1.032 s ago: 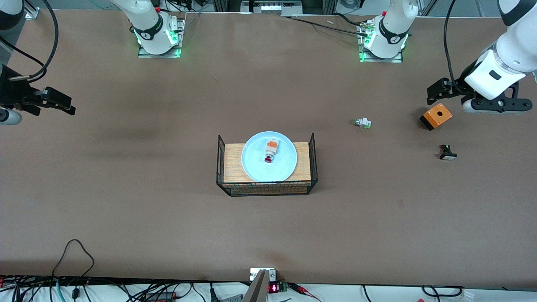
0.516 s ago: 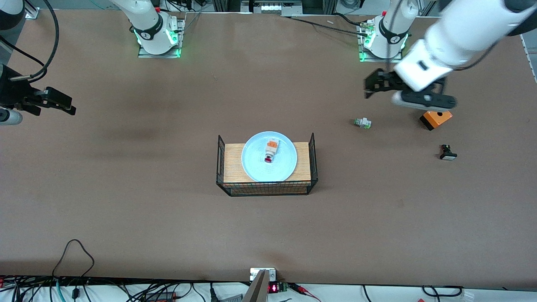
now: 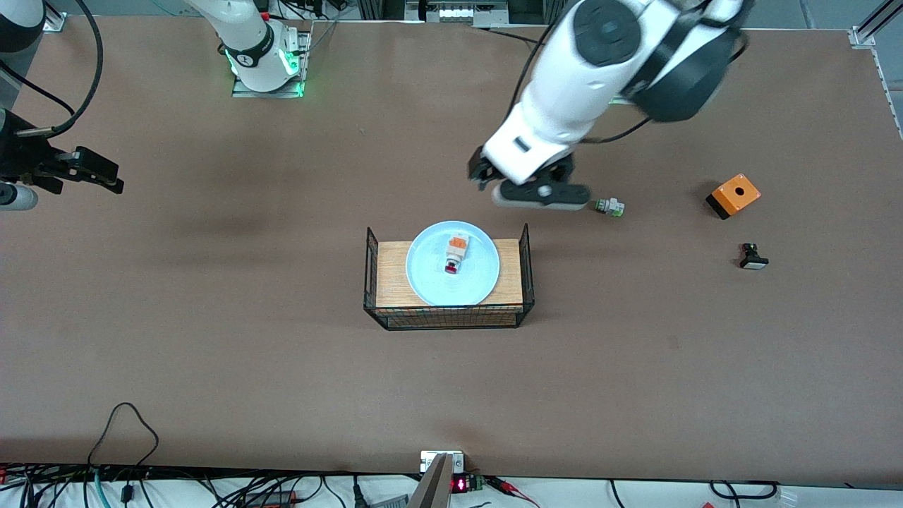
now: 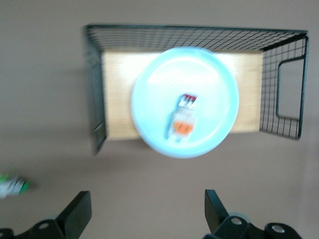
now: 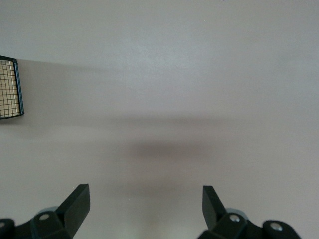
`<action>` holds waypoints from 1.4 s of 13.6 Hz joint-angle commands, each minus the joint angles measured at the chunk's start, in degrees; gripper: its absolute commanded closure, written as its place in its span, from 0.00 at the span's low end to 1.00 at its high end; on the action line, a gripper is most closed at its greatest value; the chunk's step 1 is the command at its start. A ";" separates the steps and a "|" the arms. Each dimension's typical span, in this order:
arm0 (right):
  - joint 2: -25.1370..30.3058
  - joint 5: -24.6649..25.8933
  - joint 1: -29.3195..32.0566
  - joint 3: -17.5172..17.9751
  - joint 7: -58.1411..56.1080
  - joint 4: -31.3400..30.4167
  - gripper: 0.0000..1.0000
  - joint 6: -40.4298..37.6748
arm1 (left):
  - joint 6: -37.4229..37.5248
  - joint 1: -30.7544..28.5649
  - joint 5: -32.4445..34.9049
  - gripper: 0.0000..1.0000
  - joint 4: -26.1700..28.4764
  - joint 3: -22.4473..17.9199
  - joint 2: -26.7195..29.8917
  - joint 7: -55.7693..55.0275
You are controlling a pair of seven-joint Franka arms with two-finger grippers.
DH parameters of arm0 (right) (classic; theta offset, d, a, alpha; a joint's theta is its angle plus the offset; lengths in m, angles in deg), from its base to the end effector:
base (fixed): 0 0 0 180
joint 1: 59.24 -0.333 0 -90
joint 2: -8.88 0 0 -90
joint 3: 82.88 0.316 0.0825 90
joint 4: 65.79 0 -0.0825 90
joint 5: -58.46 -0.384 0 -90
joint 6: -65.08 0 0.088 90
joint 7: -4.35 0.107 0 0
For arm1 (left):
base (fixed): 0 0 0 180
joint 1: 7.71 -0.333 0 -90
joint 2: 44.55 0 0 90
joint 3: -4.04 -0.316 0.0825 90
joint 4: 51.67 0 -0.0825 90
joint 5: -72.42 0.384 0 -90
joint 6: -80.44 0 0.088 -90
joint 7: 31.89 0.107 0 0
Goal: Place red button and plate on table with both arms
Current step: 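Reach the left gripper down to the red button on the plate, then close the left gripper on the red button's orange base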
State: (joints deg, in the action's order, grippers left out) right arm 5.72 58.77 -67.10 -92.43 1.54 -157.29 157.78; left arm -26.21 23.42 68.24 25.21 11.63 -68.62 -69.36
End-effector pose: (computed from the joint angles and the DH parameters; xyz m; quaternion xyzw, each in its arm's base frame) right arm 0.5731 -0.0150 0.5855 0.9998 0.0100 -0.0170 0.0066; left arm 0.5489 -0.4256 0.5007 0.9967 0.0048 0.0022 0.0805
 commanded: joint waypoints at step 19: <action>0.35 0.83 -0.22 0.15 0.70 0.18 0.00 -0.59 | -13.93 5.08 13.67 0.81 2.14 1.12 -12.14 -1.03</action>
State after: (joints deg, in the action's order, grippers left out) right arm 5.72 58.89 -67.23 -92.38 1.55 -157.29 157.76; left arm -41.02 28.99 79.92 25.84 12.49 -82.91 -70.93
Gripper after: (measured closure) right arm 0.000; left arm 0.441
